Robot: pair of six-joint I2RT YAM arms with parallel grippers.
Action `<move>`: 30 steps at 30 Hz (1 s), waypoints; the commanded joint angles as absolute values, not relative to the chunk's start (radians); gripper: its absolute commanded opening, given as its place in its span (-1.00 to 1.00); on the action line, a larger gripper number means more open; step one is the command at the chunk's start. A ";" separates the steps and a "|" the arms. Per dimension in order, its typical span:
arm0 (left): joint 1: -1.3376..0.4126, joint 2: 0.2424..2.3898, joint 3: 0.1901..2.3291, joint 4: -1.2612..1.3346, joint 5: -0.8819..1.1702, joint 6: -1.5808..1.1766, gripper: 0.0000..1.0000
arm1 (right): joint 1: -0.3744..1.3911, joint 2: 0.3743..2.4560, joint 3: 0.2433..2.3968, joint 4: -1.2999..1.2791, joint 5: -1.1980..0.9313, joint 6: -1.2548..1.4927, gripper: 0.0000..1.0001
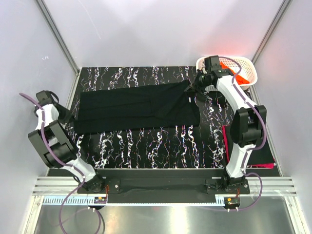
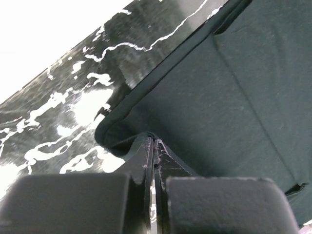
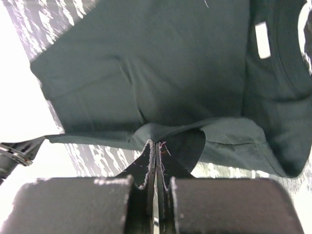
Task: Fold and stack the t-shirts
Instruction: Fold the tshirt
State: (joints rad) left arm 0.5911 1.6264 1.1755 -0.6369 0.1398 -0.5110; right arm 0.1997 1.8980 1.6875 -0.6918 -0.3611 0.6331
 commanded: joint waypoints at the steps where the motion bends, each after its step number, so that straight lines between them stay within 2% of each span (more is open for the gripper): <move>1: 0.580 1.670 1.244 -0.607 0.153 -0.519 -1.00 | 0.193 1.943 1.831 -0.681 -0.399 0.626 -1.00; 20: 0.512 1.856 1.416 -0.604 0.117 -0.532 -1.00 | 0.193 2.190 2.167 -0.758 -0.439 0.653 -1.00; 30: 0.506 1.933 1.493 -0.606 0.127 -0.525 -1.00 | 0.190 2.247 2.229 -0.778 -0.440 0.647 -1.00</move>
